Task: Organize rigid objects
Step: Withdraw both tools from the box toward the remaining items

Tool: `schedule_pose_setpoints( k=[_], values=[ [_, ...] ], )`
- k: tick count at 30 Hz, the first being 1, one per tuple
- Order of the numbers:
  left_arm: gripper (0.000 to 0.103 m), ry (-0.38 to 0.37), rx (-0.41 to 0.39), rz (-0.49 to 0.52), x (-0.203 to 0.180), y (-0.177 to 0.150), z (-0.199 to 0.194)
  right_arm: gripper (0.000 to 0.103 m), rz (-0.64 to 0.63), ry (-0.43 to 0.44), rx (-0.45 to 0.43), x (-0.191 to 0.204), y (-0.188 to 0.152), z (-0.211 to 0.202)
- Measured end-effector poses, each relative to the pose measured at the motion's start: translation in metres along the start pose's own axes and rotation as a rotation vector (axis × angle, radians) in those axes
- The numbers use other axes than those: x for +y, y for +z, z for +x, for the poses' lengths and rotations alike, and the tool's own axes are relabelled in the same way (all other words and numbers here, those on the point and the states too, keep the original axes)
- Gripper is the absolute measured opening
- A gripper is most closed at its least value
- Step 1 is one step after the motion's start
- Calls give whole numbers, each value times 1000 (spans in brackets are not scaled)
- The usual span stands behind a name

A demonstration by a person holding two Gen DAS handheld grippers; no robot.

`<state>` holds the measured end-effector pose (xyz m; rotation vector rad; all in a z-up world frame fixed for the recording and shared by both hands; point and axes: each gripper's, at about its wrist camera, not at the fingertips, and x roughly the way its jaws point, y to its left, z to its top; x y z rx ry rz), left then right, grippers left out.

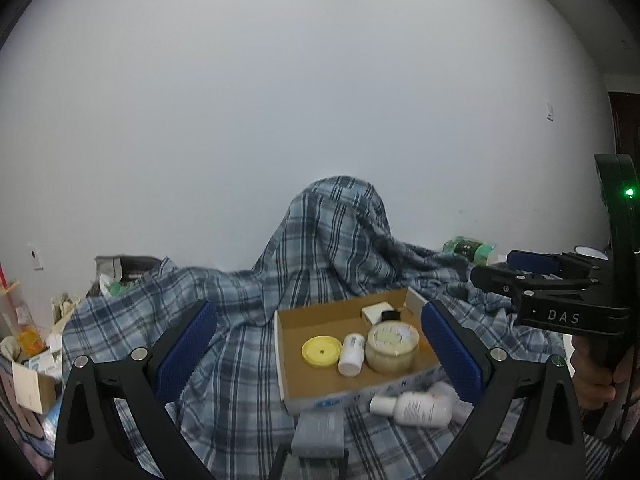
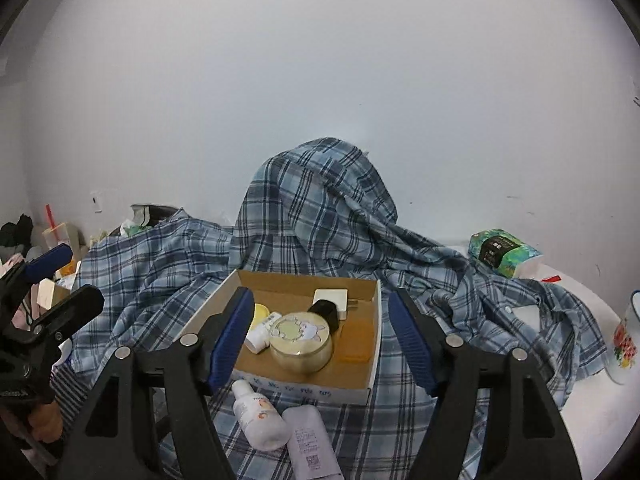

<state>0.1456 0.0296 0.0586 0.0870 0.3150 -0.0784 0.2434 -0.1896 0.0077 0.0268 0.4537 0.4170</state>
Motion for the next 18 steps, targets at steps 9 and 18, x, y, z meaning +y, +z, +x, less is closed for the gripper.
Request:
schedule_pose_setpoints(
  k=[9,18],
  values=[
    [103,48,-63,-22,5,-44,3,69,-49,39,20,5,-28,19],
    [103,14,-30,-40,8,-52,10,69,-127,68,59,20,-44,30]
  ],
)
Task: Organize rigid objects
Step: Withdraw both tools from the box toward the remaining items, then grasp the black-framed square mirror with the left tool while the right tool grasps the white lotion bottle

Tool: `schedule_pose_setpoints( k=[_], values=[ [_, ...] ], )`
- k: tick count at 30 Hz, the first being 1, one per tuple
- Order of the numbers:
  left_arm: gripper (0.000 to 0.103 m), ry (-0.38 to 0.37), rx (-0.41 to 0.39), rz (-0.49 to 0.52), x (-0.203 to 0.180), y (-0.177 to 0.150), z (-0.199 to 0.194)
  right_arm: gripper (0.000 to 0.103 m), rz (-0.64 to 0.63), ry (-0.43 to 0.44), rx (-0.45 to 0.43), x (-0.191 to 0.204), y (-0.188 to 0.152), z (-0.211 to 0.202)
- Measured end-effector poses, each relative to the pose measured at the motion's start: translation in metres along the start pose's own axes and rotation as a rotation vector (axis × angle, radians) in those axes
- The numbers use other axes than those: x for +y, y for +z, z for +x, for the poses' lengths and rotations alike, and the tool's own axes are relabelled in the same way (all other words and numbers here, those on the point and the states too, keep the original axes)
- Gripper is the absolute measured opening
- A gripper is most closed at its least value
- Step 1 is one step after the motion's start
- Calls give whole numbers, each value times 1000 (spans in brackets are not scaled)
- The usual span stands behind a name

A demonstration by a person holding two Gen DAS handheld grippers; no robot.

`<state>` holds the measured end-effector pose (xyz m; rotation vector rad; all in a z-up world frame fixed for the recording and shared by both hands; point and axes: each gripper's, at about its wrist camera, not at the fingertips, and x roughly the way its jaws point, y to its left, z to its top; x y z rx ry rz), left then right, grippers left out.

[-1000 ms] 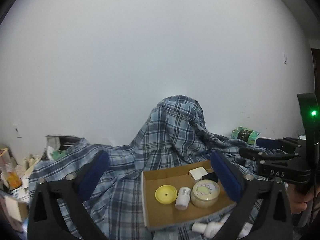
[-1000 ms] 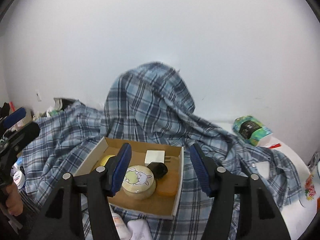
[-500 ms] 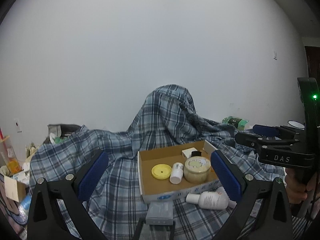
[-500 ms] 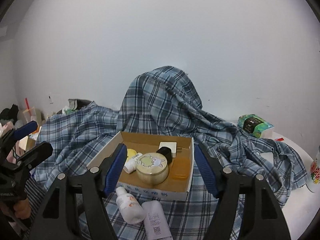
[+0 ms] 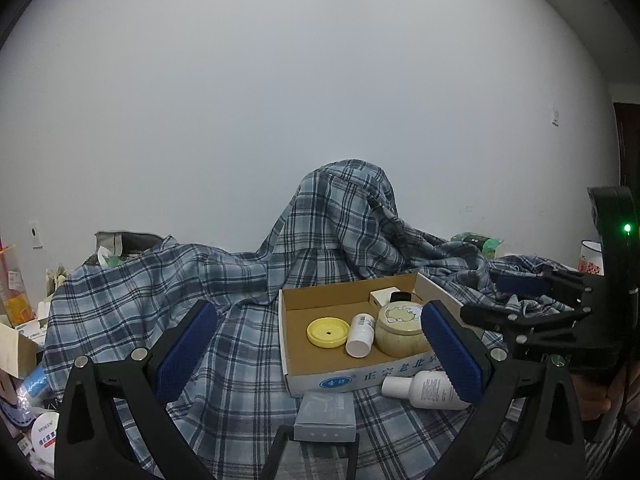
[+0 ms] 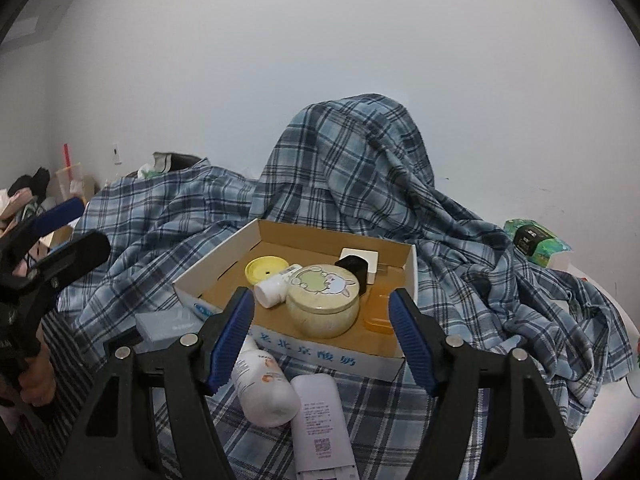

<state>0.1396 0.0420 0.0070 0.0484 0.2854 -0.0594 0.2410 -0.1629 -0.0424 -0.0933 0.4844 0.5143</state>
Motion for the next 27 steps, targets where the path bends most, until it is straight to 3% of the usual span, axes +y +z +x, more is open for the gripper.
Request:
schedule_pose_setpoints(
  k=[6,10,14,19,23,26,27],
  values=[
    [103,-2,45,-27,5,-1,6,70,5,-2,4,-1,0,0],
    [101,37,121,-82,17,-4,18,70,13,5,8,-3,1,-1],
    [93,64,222,-119,30,-7,30,70,12,5,8,-4,2,-1],
    [87,79,275,-42,29,-13,32,70,6,20,18,-2,2,-1],
    [87,59,299,-21,27,-20,33,70,-1,87,89,1,-2,8],
    [86,23,278,-14,25,-19,29,64,-35,103,134,7,-6,17],
    [79,12,276,0,23,-18,29,61,-41,127,152,9,-8,20]
  ],
)
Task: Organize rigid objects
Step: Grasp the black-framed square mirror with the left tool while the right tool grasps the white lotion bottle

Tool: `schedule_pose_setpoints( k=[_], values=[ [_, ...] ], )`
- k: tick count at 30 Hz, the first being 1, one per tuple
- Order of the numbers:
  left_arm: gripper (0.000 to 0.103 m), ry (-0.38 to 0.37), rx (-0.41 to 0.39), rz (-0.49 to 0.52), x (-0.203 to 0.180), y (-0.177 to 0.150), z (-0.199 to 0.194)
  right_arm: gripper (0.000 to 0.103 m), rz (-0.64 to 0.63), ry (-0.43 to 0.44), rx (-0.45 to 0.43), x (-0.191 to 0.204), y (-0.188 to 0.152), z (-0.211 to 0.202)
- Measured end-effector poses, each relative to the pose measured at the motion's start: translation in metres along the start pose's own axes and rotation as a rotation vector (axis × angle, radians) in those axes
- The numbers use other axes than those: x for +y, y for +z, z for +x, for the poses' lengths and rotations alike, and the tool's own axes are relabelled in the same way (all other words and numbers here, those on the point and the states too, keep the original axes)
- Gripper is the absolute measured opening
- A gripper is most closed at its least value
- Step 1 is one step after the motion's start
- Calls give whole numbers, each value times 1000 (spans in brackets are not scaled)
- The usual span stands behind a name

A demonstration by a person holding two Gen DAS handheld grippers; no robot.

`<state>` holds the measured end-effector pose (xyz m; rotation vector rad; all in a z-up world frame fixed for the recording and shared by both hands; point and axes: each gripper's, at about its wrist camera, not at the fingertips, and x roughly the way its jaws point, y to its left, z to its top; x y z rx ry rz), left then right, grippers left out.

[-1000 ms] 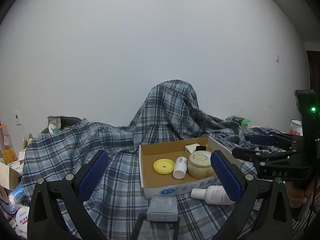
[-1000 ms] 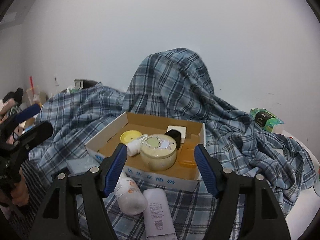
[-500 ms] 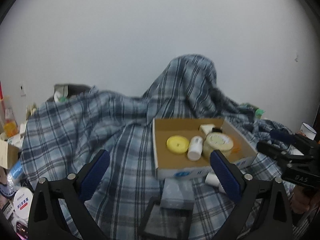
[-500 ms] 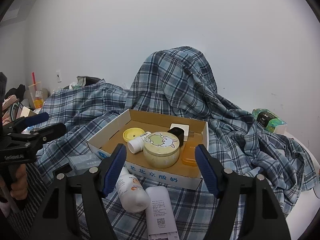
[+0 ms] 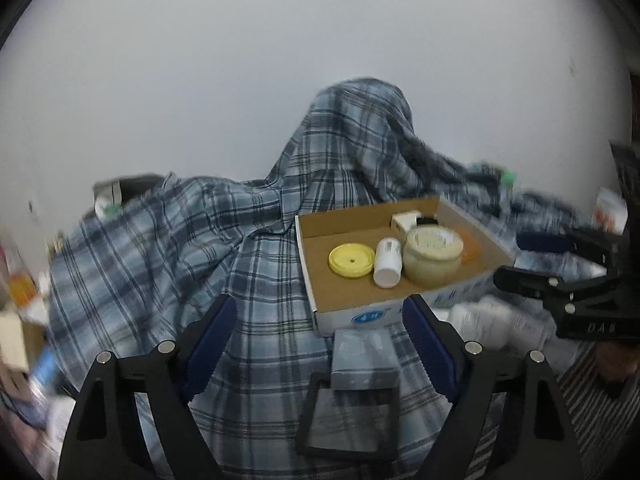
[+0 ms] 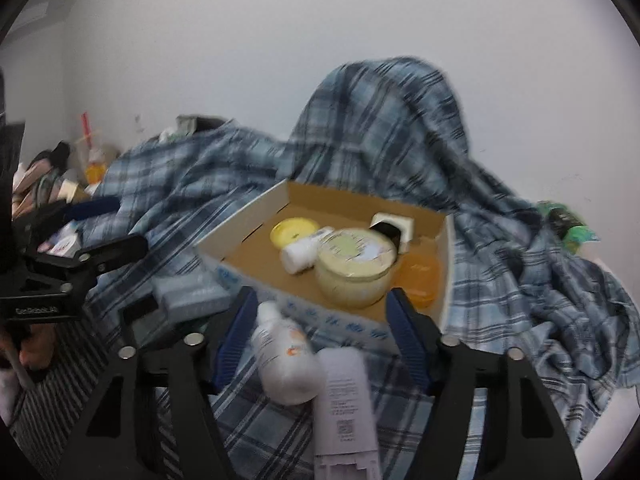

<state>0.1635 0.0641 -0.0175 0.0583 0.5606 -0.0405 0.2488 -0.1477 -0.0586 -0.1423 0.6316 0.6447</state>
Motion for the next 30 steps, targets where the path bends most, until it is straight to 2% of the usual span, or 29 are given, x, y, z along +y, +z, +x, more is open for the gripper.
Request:
schedule_pose_setpoints(
  k=[4,9,11,16,18,20,21,23,24,25,29,30],
  values=[
    [71,3,22,164,-12,2,0,55,-29,67,94,8,-5,17],
    [63,5,85,434,-30,-12,5,50,-64,76,193,16,-13,35],
    [63,7,120,535,-37,-20,7,49,-72,71,221,17,-16,40],
    [63,-45,197,672,-46,-30,14,47,-75,81,261,17,-20,47],
    [63,-83,249,734,-51,-35,19,44,-70,80,261,16,-20,46],
    [60,-88,278,785,-57,-39,25,43,-62,88,261,15,-21,45],
    [54,-81,282,795,-59,-41,29,42,-60,93,262,14,-20,46],
    [51,-86,294,788,-59,-39,37,41,-55,99,260,14,-20,45],
    [46,-94,304,779,-59,-37,41,41,-55,99,257,14,-19,44],
    [36,-101,311,773,-59,-36,44,41,-51,103,253,14,-19,43],
    [29,-124,318,758,-58,-36,46,39,-33,117,239,13,-16,38],
    [25,-134,318,745,-57,-34,45,39,-30,117,234,12,-15,36]
  ],
)
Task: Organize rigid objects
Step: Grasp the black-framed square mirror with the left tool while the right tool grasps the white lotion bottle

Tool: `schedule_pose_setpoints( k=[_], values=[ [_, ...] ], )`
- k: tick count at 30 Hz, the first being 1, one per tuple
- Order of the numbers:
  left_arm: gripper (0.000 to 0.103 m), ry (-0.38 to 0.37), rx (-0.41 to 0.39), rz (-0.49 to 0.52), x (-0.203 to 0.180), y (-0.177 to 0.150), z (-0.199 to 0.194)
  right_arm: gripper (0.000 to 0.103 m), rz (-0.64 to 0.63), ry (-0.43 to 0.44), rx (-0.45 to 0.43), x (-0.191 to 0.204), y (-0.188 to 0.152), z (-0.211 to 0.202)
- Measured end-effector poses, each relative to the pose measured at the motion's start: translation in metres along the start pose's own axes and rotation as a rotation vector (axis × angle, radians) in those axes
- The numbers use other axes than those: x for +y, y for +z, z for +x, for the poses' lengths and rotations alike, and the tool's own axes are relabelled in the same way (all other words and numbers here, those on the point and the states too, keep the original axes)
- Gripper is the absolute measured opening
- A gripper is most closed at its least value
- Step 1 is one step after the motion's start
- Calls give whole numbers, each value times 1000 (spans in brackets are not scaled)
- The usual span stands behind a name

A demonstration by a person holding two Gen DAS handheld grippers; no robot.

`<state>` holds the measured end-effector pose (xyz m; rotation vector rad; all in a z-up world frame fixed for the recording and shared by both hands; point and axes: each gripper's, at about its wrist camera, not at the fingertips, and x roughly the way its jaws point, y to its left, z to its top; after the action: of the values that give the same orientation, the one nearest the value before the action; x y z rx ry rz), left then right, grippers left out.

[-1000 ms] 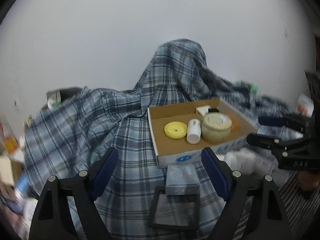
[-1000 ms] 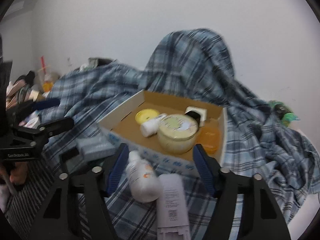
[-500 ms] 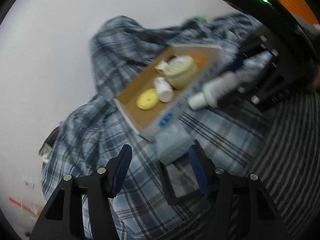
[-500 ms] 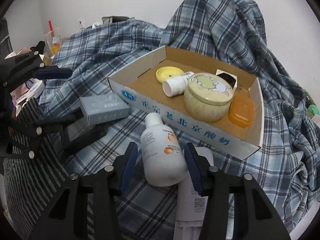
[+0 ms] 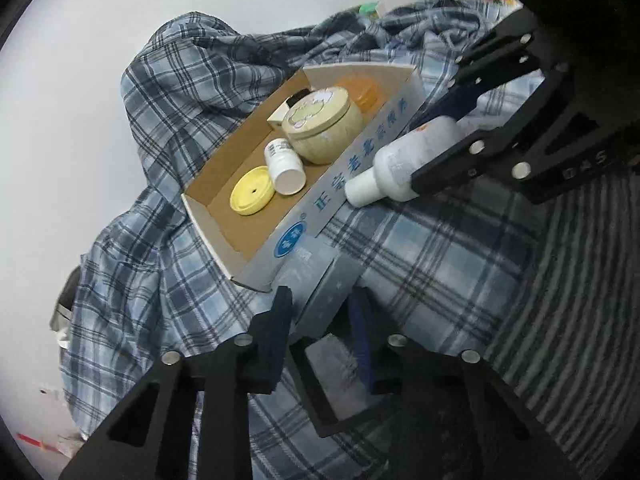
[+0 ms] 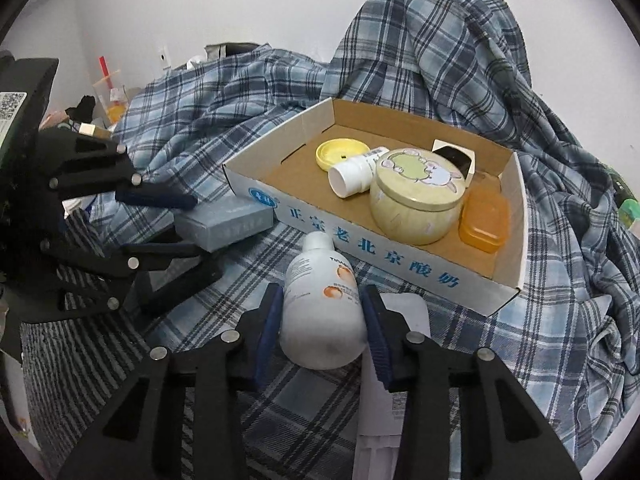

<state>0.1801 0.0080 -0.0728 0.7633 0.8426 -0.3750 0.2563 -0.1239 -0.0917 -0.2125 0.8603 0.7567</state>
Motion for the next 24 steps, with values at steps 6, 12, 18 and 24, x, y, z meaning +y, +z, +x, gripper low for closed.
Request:
schedule_pose_setpoints(
  k=[6,12,18,24],
  values=[
    [4,-95,-52,-135,13,1,-18,39,28,5,-21,-5,3,-6],
    [9,-56,-84,-122,9,-1,-27,39,41,-4,-40,-8,4,-11],
    [83,-61,-48,-267,22,5,-20,39,30,-15,-56,-6,4,-15],
    [83,-178,-22,-569,53,-10,-11,39,28,-16,-64,-5,3,-18]
  ],
)
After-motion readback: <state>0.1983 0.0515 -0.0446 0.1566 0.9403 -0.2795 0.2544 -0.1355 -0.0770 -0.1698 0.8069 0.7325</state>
